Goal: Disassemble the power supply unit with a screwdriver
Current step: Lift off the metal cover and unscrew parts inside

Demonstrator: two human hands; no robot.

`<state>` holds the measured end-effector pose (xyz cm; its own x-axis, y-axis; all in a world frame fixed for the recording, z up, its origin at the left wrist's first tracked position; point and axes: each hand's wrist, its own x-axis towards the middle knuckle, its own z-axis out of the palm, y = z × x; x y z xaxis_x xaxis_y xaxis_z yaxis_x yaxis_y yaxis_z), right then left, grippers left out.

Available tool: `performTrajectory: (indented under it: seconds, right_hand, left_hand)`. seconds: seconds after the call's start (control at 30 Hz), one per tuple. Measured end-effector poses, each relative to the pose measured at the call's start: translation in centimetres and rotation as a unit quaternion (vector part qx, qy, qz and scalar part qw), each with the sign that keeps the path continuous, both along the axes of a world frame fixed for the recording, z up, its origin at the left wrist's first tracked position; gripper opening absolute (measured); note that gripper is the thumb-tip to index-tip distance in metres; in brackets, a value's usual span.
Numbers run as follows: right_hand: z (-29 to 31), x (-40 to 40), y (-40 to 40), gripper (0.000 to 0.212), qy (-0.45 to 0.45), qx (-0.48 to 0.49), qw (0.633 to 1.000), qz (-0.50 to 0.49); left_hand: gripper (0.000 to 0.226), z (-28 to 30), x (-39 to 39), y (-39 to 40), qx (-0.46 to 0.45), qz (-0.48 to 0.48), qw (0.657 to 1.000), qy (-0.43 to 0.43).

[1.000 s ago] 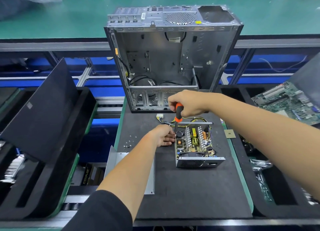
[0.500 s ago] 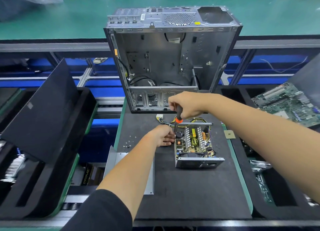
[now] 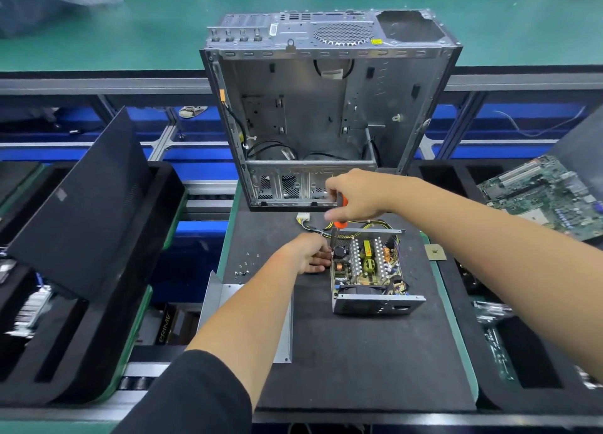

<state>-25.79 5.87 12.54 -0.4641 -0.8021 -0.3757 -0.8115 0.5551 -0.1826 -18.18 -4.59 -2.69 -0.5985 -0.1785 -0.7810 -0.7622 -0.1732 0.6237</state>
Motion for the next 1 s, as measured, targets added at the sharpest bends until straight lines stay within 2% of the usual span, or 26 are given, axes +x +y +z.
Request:
performTrajectory:
  seconds: [0.07, 0.13, 0.23, 0.3, 0.37, 0.43, 0.5, 0.53, 0.6, 0.67, 0.77, 0.83, 0.9, 1.0]
  right_hand:
    - [0.0, 0.1, -0.2, 0.044, 0.043, 0.043, 0.998, -0.021]
    - [-0.3, 0.1, -0.3, 0.036, 0.06, 0.037, 0.998, 0.001]
    - [0.0, -0.1, 0.0, 0.008, 0.003, -0.007, 1.0, 0.03]
    - [0.6, 0.0, 0.4, 0.023, -0.052, -0.025, 0.998, 0.023]
    - [0.6, 0.1, 0.7, 0.024, -0.067, -0.033, 0.997, 0.011]
    - [0.2, 0.1, 0.6, 0.017, -0.037, -0.018, 0.999, -0.005]
    - [0.2, 0.1, 0.4, 0.034, -0.014, 0.012, 0.999, -0.04]
    - [0.1, 0.2, 0.3, 0.036, -0.003, 0.022, 0.998, -0.05]
    - [-0.1, 0.4, 0.3, 0.024, 0.024, 0.01, 0.999, -0.04]
    - [-0.3, 0.5, 0.4, 0.015, 0.011, -0.024, 0.999, -0.03]
    - [0.1, 0.7, 0.5, 0.024, -0.026, -0.049, 0.998, -0.023]
    - [0.2, 0.7, 0.6, 0.023, -0.033, -0.043, 0.998, -0.018]
    - [-0.1, 0.6, 0.6, 0.021, -0.011, -0.018, 1.0, -0.018]
    - [-0.4, 0.6, 0.5, 0.041, 0.051, 0.036, 0.997, -0.047]
  left_hand:
    - [0.014, 0.1, 0.1, 0.0, -0.001, 0.001, 1.0, -0.001]
    - [0.015, 0.1, 0.0, 0.0, -0.003, -0.004, 1.0, -0.003]
    - [0.015, 0.2, 0.0, 0.0, 0.001, -0.007, 1.0, -0.001]
    - [0.015, 0.1, 0.0, 0.0, 0.002, -0.008, 1.0, -0.005]
    - [0.016, 0.0, -0.2, 0.0, -0.003, -0.012, 1.0, -0.003]
    - [0.017, -0.1, -0.4, 0.1, -0.007, -0.014, 1.0, -0.002]
    - [0.018, -0.2, -0.4, 0.1, -0.01, -0.016, 1.0, -0.007]
    - [0.018, -0.1, -0.4, 0.2, -0.013, -0.018, 1.0, -0.009]
    - [0.019, 0.0, -0.5, 0.2, -0.017, -0.026, 0.999, -0.012]
    - [0.018, 0.0, -0.6, 0.2, -0.019, -0.035, 0.999, -0.015]
    - [0.018, 0.2, -0.7, 0.2, -0.02, -0.039, 0.999, -0.018]
    - [0.018, 0.2, -0.7, 0.2, -0.019, -0.039, 0.999, -0.019]
    - [0.018, 0.2, -0.7, 0.2, -0.018, -0.04, 0.999, -0.019]
    - [0.019, 0.2, -0.7, 0.2, -0.021, -0.038, 0.999, -0.019]
